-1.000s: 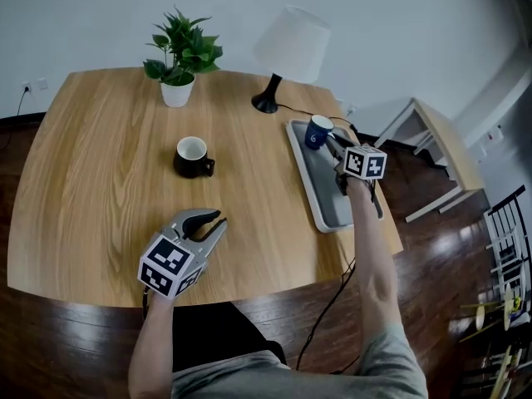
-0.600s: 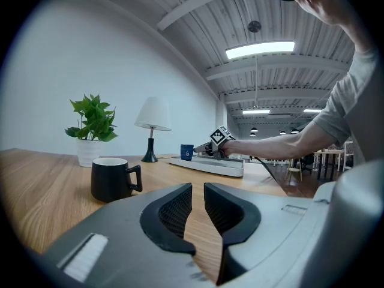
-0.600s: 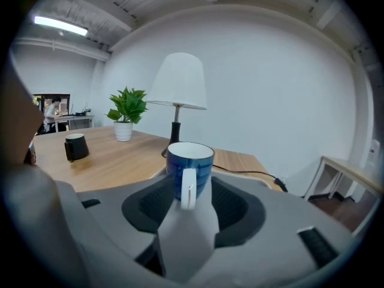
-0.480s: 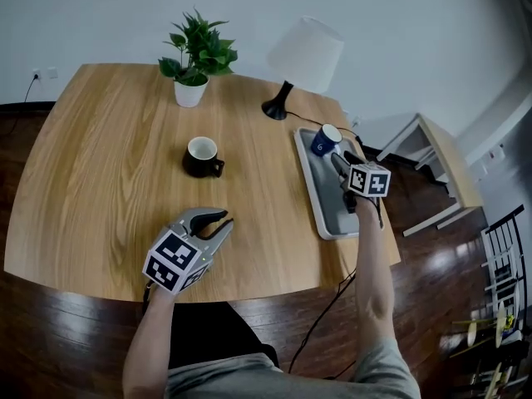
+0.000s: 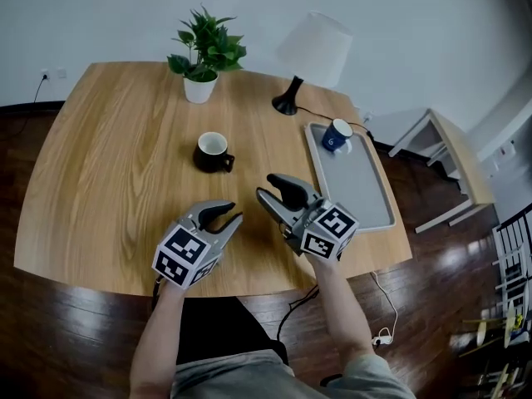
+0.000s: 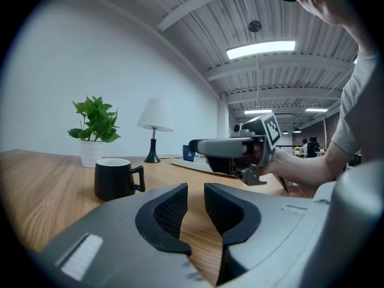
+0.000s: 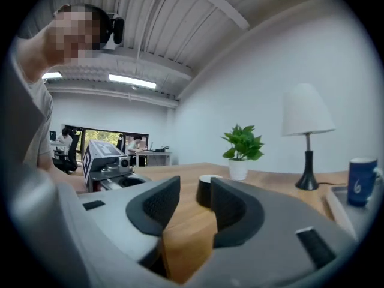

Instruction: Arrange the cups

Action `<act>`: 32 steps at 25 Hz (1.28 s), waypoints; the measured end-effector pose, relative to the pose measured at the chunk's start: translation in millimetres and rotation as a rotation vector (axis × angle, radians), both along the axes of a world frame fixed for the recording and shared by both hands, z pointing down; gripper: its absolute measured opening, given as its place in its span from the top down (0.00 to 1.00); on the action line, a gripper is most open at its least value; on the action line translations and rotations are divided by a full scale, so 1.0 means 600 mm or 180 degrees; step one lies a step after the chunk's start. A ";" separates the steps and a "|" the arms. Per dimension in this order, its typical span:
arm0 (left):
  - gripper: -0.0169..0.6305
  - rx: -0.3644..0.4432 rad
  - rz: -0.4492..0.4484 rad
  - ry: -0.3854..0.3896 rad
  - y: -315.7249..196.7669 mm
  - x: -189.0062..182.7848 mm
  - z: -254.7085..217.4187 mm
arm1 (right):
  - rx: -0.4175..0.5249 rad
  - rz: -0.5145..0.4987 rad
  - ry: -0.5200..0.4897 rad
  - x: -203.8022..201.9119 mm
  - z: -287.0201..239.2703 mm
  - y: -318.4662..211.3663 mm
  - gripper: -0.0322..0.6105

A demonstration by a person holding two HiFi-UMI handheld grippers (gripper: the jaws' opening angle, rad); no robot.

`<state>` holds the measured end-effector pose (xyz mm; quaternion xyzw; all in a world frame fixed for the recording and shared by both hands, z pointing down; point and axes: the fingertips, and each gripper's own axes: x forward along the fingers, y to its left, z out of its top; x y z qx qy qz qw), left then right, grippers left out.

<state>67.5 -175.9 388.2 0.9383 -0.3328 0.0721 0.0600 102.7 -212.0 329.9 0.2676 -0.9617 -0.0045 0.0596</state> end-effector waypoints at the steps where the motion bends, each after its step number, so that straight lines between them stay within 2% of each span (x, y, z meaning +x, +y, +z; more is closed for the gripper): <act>1: 0.86 0.0000 -0.0047 0.0000 -0.002 -0.003 0.000 | -0.0044 -0.0042 -0.0052 -0.016 0.011 0.007 0.71; 4: 0.86 0.0001 -0.0158 0.0000 -0.006 -0.012 0.001 | -0.0150 -0.0094 -0.0217 -0.045 0.027 0.015 0.71; 8: 0.86 -0.0007 -0.0177 -0.0005 -0.005 -0.012 0.001 | -0.0179 -0.0139 -0.0262 -0.060 0.041 0.025 0.71; 10: 0.86 -0.0006 -0.0195 -0.0003 -0.006 -0.012 0.000 | -0.0176 -0.0124 -0.0241 -0.059 0.050 0.027 0.71; 11: 0.86 -0.0005 -0.0207 -0.0003 -0.007 -0.014 0.000 | -0.0153 -0.0102 -0.0216 -0.058 0.053 0.028 0.77; 12: 0.86 -0.0004 -0.0218 -0.0004 -0.008 -0.017 0.000 | -0.0123 -0.0077 -0.0183 -0.058 0.055 0.028 0.78; 19: 0.86 -0.0002 -0.0200 0.0034 -0.016 -0.028 -0.004 | -0.0271 -0.0054 0.0075 -0.059 0.078 0.026 0.78; 32: 0.86 -0.0006 -0.0195 0.0019 -0.015 -0.035 -0.002 | -0.0316 -0.0064 0.0071 -0.066 0.086 0.024 0.78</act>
